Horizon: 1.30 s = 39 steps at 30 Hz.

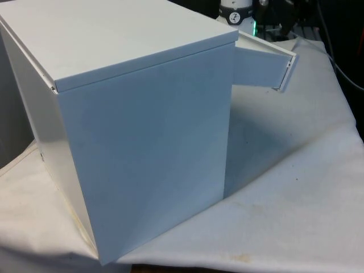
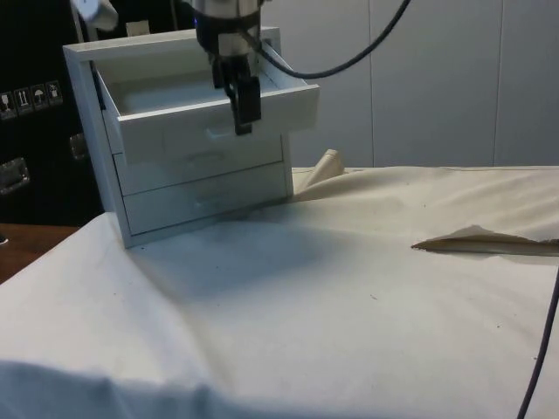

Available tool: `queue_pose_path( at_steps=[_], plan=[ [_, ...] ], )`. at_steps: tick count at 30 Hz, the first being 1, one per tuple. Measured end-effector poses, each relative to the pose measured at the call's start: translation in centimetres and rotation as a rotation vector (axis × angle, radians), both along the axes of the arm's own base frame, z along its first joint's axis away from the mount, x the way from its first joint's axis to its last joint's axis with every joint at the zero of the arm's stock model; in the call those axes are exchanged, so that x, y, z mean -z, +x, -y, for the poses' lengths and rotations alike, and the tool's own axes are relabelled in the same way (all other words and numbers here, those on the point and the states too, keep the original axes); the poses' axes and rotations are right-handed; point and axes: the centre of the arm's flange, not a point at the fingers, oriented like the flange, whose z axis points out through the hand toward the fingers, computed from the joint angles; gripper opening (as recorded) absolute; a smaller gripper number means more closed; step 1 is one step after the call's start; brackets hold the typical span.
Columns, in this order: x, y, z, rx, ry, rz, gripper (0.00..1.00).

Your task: Open the drawer, then close it.

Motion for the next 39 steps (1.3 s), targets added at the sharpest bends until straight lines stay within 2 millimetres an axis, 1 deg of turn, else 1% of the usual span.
queue_pose_path(
  at_steps=[1, 4, 5, 9, 10, 11, 13, 16, 22, 23, 25, 29, 30, 32, 33, 35, 36, 39],
  plan=[
    [0.7, -0.2, -0.5, 0.001, 0.004, 0.001, 1.00],
    [1.1, -0.4, -0.7, 0.002, 0.008, 0.002, 1.00],
    [1.8, -0.6, -1.1, 0.005, 0.012, 0.004, 1.00],
    [3.0, -1.0, -1.9, 0.005, 0.025, 0.004, 1.00],
    [3.6, -1.0, -2.2, 0.007, 0.030, 0.006, 1.00],
    [3.6, -1.0, -2.2, 0.007, 0.030, 0.006, 1.00],
    [4.3, -1.0, -2.4, 0.007, 0.034, 0.007, 1.00],
    [5.8, -0.9, -2.7, 0.006, 0.039, 0.008, 1.00],
    [5.8, -0.7, -2.8, 0.004, 0.041, 0.012, 1.00],
    [5.7, -0.8, -2.8, 0.004, 0.041, 0.011, 0.98],
    [5.8, -0.8, -2.9, 0.003, 0.039, 0.010, 0.89],
    [5.8, -0.8, -2.9, 0.003, 0.038, 0.009, 0.67],
    [5.9, -0.8, -2.9, 0.004, 0.037, 0.009, 0.67],
    [5.9, -0.8, -3.0, 0.003, 0.036, 0.009, 0.56],
    [5.9, -0.9, -3.0, 0.003, 0.035, 0.008, 0.46],
    [5.9, -0.9, -3.0, 0.003, 0.034, 0.007, 0.36],
    [5.9, -0.9, -3.0, 0.003, 0.034, 0.007, 0.28],
    [5.9, -0.8, -3.0, 0.003, 0.035, 0.008, 0.13]
  ],
)
